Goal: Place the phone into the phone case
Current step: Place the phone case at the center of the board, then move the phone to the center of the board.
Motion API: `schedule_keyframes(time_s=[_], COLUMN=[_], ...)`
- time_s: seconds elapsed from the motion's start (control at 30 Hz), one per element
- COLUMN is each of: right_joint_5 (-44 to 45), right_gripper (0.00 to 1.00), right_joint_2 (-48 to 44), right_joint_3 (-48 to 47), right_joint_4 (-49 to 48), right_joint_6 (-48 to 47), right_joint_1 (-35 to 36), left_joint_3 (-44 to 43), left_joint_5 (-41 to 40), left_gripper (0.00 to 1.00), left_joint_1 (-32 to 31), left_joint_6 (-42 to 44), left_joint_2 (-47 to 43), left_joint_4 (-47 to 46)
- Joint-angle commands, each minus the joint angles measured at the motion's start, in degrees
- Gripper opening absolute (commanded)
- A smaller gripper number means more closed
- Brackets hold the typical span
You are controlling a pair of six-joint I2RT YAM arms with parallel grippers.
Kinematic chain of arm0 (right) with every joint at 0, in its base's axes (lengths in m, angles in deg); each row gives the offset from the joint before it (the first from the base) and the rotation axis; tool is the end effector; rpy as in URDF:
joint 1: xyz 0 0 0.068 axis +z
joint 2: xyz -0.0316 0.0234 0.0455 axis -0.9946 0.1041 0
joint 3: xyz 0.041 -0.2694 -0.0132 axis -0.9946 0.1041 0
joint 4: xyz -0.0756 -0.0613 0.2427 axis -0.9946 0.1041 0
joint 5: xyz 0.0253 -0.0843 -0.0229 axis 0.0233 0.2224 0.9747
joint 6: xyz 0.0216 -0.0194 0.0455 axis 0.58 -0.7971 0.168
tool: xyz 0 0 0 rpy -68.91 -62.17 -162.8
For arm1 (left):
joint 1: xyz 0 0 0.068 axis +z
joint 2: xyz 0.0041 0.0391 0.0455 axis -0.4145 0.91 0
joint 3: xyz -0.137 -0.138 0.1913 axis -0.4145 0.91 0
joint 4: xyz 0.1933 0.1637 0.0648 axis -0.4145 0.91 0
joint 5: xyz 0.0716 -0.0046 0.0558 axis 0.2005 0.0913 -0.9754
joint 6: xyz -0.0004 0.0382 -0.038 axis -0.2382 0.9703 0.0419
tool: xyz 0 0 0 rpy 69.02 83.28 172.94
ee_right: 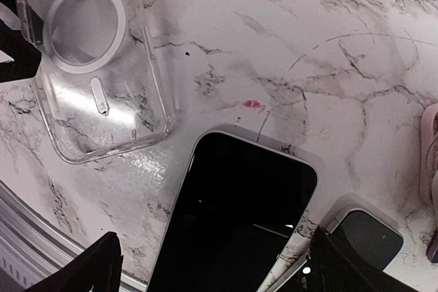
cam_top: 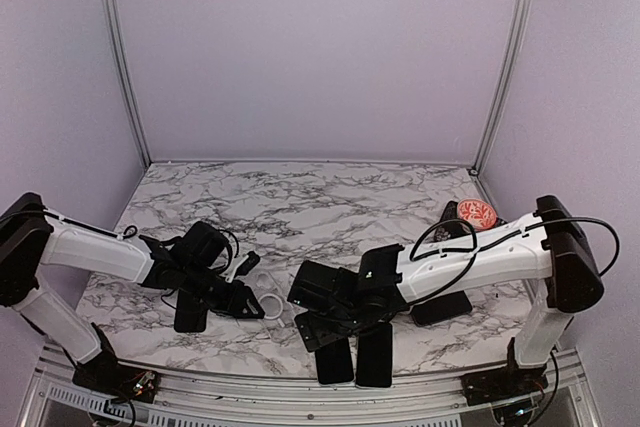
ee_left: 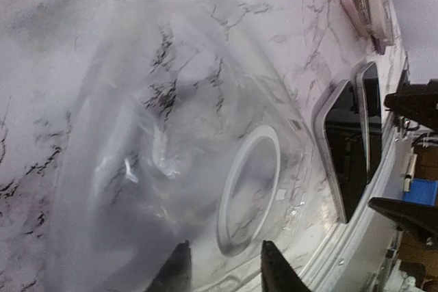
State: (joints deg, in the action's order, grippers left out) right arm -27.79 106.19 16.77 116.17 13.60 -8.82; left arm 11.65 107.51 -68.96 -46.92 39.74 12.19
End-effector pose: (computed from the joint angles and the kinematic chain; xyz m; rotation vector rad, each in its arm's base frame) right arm 0.0989 0.3414 0.1927 -0.5929 2.7153 0.2317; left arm 0.1820 -0.2023 0.1452 0.6157 2.6007 -1.1047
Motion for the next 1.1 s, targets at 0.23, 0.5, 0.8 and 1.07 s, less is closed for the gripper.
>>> schedule_keyframes(time_s=[0.23,0.5,0.8,1.07], right_joint_5=[-4.66,-5.18,-8.27,-5.02], right_gripper=[0.97,0.97,0.81,0.65], right_joint_2=[5.42,9.53,17.78,14.75], right_joint_3=[-2.71,-7.09,-16.86,-11.15], right_joint_4=[5.89,9.36,13.54,9.59], right_joint_6=[9.33,9.92,3.94,-6.81], right_joint_1=[1.35,1.35,2.45,-2.04], left_joint_3=[-4.08,-3.74,-3.10,-2.77], left_joint_5=[-21.79,-21.47,-22.00,-22.60], left_gripper=[0.72,0.72,0.73,0.73], left_joint_1=[0.01,-0.05,-0.04,-0.03], left_joint_6=[3.67,5.46,6.43,6.60], left_joint_2=[-7.49,-9.41,-10.59,-11.40], left_joint_4=[14.35,14.43,14.54,14.64])
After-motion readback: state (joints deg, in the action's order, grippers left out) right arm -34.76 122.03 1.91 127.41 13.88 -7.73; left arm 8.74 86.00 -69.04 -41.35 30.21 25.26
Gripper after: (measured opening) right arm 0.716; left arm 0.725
